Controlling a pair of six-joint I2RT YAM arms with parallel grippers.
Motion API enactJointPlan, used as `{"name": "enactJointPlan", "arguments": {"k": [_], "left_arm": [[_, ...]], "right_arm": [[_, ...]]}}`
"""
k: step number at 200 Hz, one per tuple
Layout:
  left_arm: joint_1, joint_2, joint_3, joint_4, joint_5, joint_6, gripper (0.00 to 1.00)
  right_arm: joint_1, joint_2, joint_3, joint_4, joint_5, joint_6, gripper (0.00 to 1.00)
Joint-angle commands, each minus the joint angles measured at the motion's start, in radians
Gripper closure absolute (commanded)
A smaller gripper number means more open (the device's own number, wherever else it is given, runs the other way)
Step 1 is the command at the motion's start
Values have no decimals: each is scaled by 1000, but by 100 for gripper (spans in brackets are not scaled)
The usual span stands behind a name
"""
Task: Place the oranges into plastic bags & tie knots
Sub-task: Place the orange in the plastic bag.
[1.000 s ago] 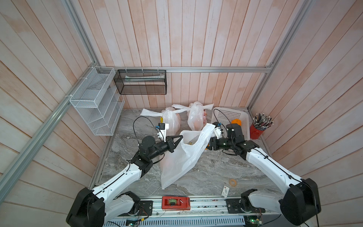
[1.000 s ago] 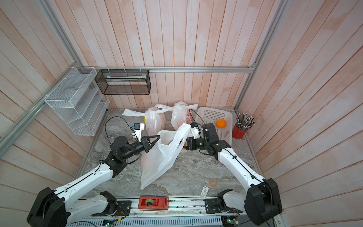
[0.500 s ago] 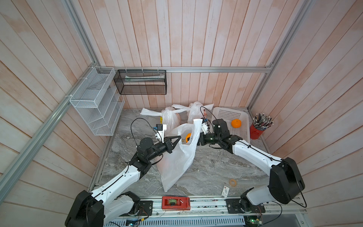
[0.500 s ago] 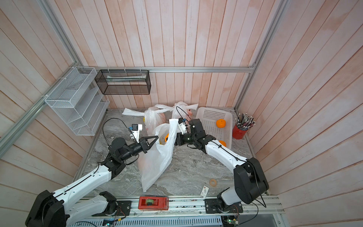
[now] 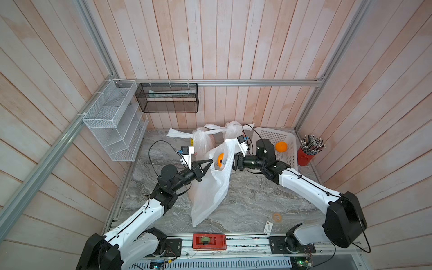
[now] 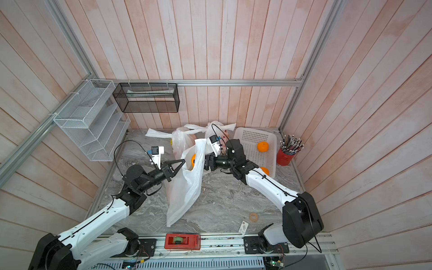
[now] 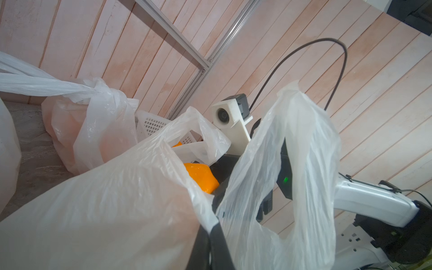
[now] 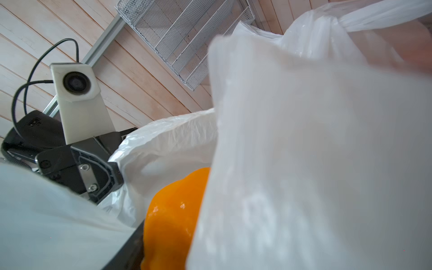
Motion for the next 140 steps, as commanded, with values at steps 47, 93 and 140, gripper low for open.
{"name": "enactJointPlan", "arguments": {"k": [47, 93, 140], "left_arm": [[11, -19, -44, 52, -12, -34, 100], [20, -28, -55, 54, -13, -40, 100], [34, -38, -61, 40, -23, -50, 100]], "right_arm": [[25, 49, 37, -18, -1, -20, 17], [22, 27, 48, -73, 53, -46, 10], [-16, -39, 19, -162, 143, -69, 12]]}}
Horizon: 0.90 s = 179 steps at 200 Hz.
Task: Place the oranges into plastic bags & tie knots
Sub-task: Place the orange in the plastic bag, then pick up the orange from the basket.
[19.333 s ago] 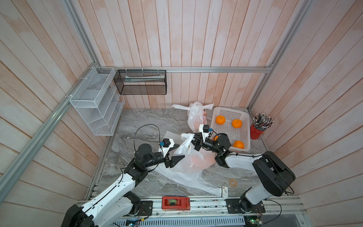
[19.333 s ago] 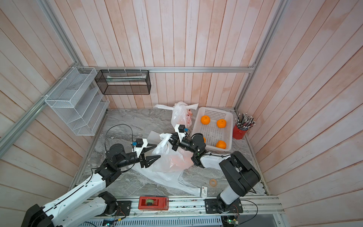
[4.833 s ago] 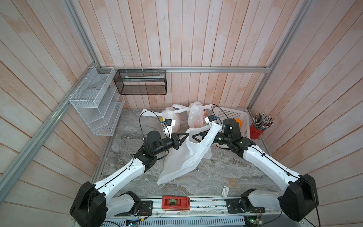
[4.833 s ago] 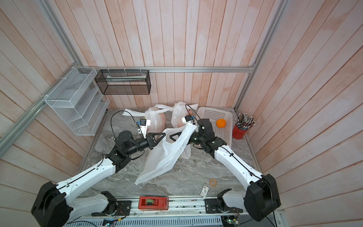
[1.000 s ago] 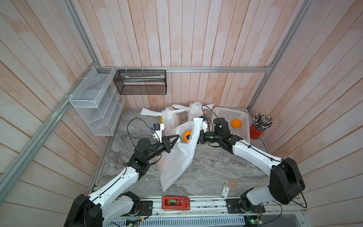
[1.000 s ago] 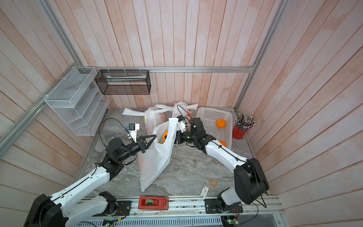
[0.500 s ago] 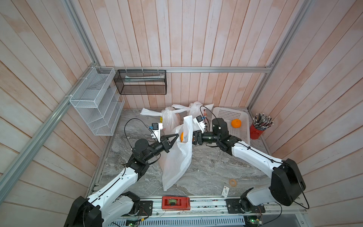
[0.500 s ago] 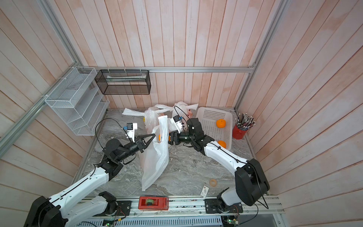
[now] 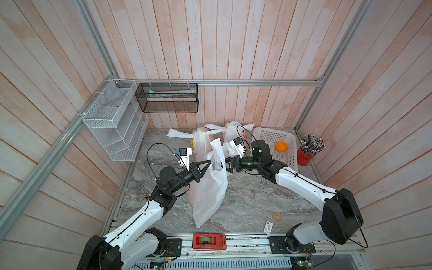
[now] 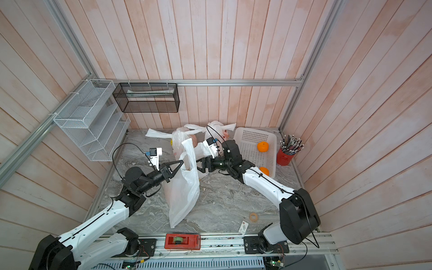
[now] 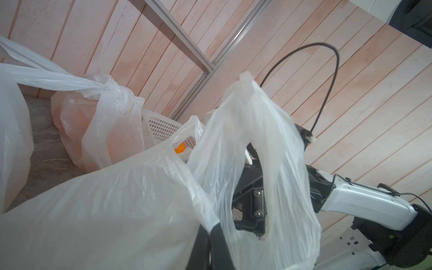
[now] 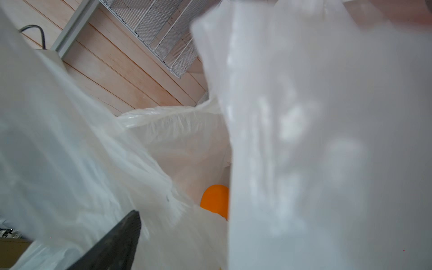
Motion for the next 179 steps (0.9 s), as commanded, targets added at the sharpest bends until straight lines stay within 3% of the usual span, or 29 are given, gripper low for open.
{"name": "enactJointPlan", "arguments": {"k": [1, 54, 90, 132, 156, 179], "left_arm": [[11, -19, -17, 11, -12, -9, 100], [42, -22, -46, 36, -43, -51, 100], [48, -13, -47, 38, -39, -46, 100], [48, -4, -42, 35, -20, -33, 100], [48, -1, -41, 29, -11, -27, 100], [48, -4, -37, 22, -8, -20, 100]], "right_arm": [[-29, -67, -6, -62, 67, -29, 12], [-171, -223, -94, -276, 199, -67, 23], [-346, -280, -105, -400, 257, -127, 19], [-512, -129, 2, -578, 518, -238, 14], [-548, -7, 77, -663, 682, -261, 12], [-557, 106, 129, -740, 759, -279, 11]]}}
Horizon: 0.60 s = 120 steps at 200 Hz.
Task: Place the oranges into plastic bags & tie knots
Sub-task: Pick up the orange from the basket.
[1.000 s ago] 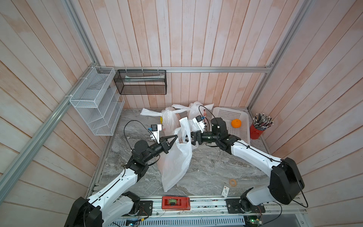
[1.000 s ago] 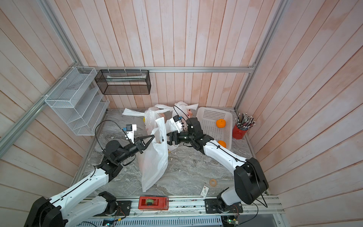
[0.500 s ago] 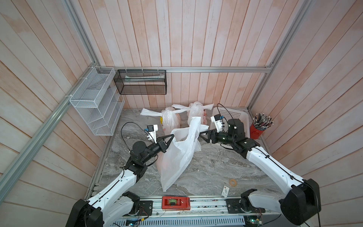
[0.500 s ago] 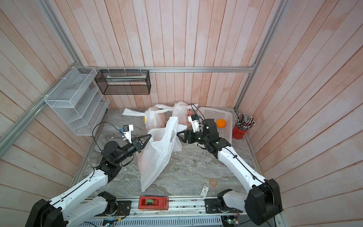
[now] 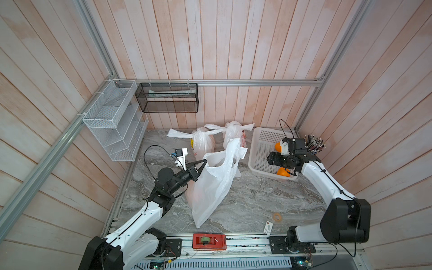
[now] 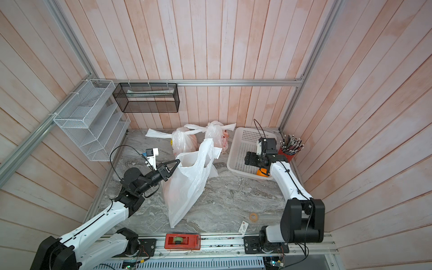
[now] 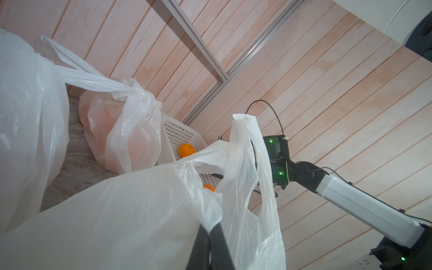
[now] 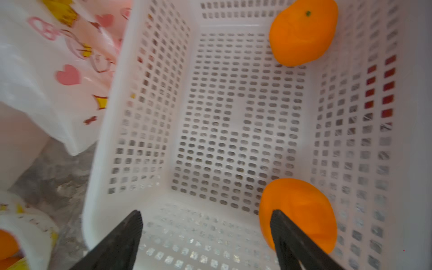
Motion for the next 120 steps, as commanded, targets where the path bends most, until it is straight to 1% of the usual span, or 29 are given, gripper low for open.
{"name": "enactJointPlan", "arguments": {"k": [1, 24, 56, 86, 105, 120], "left_arm": [[4, 1, -4, 7, 18, 24, 100], [4, -3, -2, -2, 17, 32, 100], [4, -6, 2, -16, 21, 45, 100], [4, -2, 4, -16, 26, 47, 100], [4, 3, 6, -17, 28, 48, 100], [5, 4, 10, -18, 31, 47, 100]], "right_arm": [[-9, 92, 54, -148, 168, -51, 11], [-16, 176, 71, -187, 216, -51, 11], [-27, 253, 74, -201, 281, -44, 9], [-39, 315, 66, -180, 260, -58, 9], [-41, 348, 69, -179, 250, -64, 13], [-41, 357, 67, -174, 237, -68, 18]]}}
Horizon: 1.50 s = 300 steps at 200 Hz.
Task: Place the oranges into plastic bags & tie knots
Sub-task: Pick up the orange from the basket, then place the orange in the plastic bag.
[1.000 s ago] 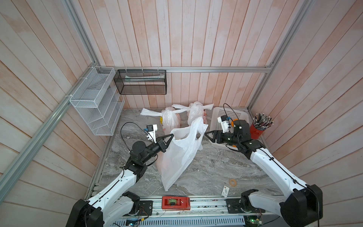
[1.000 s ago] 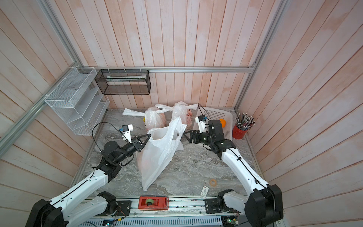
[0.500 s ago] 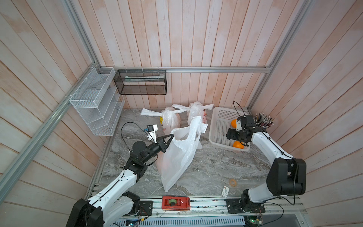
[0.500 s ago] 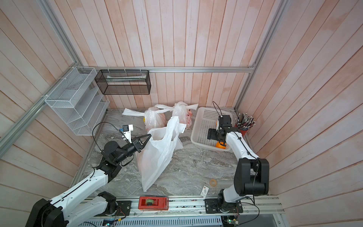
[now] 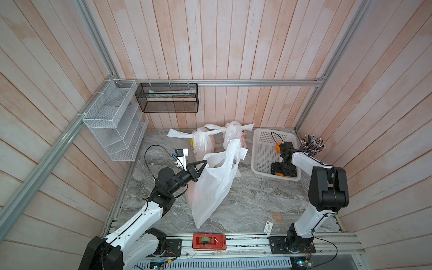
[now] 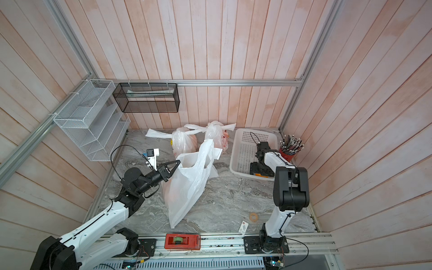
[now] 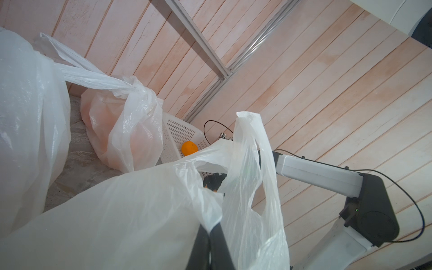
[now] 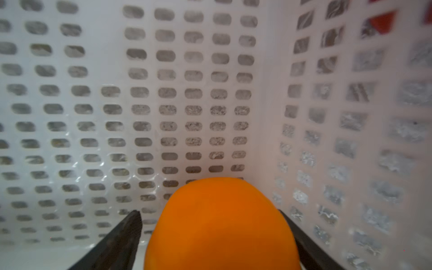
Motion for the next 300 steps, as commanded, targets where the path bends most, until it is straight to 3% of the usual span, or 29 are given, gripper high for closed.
{"name": "enactJointPlan", "arguments": {"k": [1, 38, 72, 109, 143, 166, 196, 248, 300], "left_arm": [[4, 4, 10, -2, 23, 21, 100], [4, 7, 20, -12, 23, 26, 100], [4, 5, 26, -19, 29, 37, 100], [5, 14, 33, -6, 63, 49, 100], [5, 38, 41, 20, 111, 53, 100], [4, 52, 45, 19, 120, 54, 100], [5, 63, 44, 23, 128, 46, 100], [3, 62, 49, 22, 145, 42, 100], [4, 31, 43, 13, 127, 33, 100]], "right_arm": [[-8, 19, -3, -27, 0, -10, 19], [-16, -8, -14, 10, -38, -21, 41], [-17, -108, -28, 17, -97, -32, 44], [-18, -337, -53, 77, -406, -44, 45], [-14, -531, -66, 171, -693, 34, 46], [11, -626, -33, 260, -792, 119, 47], [171, -656, 30, 390, -891, 193, 45], [550, -442, 254, 379, -789, 138, 45], [618, -273, 312, 245, -717, 80, 45]]}}
